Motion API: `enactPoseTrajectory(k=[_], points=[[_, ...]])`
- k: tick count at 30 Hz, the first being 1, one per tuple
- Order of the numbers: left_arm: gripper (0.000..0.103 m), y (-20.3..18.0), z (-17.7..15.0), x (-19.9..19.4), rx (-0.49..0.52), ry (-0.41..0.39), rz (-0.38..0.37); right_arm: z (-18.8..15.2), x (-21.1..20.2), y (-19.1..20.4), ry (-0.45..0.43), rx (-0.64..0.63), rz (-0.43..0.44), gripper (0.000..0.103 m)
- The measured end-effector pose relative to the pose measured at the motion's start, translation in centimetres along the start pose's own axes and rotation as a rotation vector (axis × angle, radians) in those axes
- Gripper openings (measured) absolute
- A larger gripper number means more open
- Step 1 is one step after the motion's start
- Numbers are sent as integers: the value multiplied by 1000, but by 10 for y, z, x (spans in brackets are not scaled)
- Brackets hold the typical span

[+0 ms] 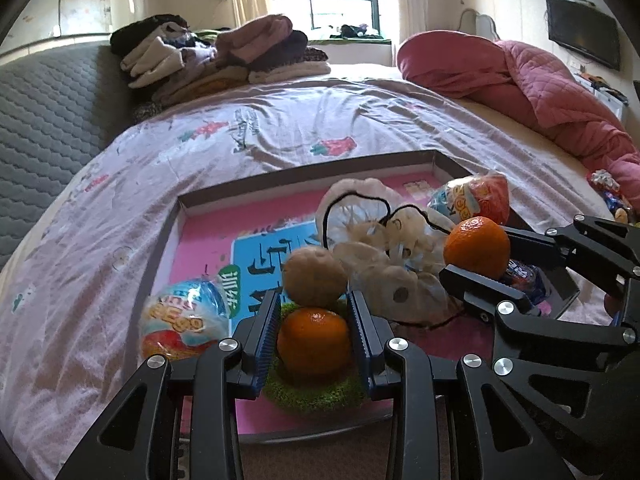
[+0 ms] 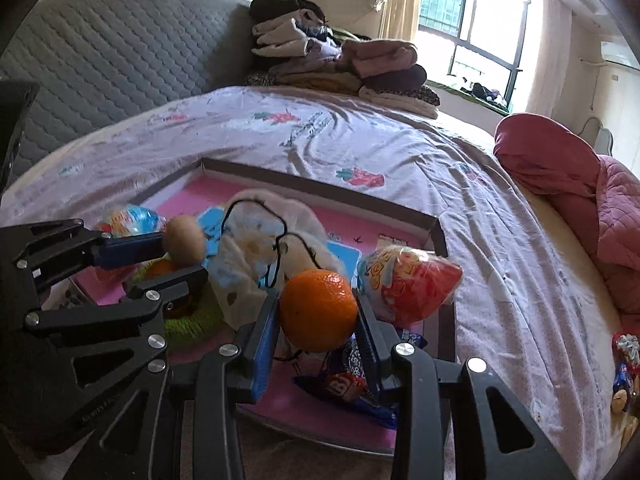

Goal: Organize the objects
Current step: 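Open the left tool to release the walnut while right holds the orange, then lower the orange into the tray beside the blue card and open the right tool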

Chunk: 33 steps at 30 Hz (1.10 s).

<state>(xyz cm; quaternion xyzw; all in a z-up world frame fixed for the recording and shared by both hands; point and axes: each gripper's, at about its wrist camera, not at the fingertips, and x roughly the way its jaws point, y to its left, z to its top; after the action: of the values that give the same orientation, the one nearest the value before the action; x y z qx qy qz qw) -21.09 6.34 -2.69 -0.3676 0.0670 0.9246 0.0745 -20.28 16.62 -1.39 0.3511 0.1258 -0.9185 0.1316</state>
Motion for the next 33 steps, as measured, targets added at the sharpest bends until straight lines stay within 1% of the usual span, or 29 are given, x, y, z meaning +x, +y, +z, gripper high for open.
enactPoseTrajectory(k=[5, 11, 23, 29, 33], points=[[35, -1, -2, 0, 8, -2, -5, -2, 2, 5, 10, -29, -11, 37], [35, 0, -2, -1, 2, 4, -14, -3, 3, 5, 13, -30, -2, 37], [35, 1, -2, -1, 1, 11, -21, -6, 6, 13, 22, -114, -51, 39], [39, 2, -3, 0, -1, 24, -12, -7, 4, 12, 23, -116, -49, 39], [41, 4, -2, -1, -11, 29, -20, -8, 2, 11, 25, -113, -41, 40]])
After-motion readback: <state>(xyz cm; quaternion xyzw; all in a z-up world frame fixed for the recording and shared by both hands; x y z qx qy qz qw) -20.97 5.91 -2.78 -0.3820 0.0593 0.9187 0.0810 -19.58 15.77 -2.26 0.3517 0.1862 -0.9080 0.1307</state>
